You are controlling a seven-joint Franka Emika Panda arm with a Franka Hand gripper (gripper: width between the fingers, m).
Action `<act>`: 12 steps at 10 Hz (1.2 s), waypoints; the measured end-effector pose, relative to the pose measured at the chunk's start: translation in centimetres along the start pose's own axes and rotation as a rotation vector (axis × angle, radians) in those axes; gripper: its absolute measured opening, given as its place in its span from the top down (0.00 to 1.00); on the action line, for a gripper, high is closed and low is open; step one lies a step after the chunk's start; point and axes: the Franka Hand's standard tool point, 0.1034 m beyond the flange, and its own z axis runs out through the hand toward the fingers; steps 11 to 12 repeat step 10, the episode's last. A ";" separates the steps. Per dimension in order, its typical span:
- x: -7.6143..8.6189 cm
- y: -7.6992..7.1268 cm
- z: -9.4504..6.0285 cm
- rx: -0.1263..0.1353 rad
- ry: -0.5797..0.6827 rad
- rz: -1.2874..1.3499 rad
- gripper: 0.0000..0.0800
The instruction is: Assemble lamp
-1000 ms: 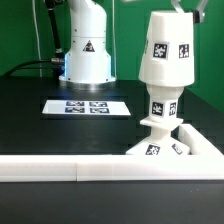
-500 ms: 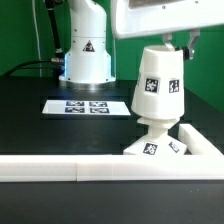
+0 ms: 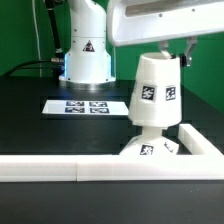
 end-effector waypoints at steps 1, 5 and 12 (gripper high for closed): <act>-0.2 0.6 -0.5 0.002 -0.005 0.006 0.71; -1.4 1.8 -1.9 -0.034 -0.073 -0.019 0.17; -4.4 -1.4 -0.2 -0.152 -0.056 -0.008 0.13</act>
Offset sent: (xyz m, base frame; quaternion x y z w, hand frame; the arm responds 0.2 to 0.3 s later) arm -0.0170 -0.0228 0.0176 -0.0383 -0.0576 -0.0404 0.9968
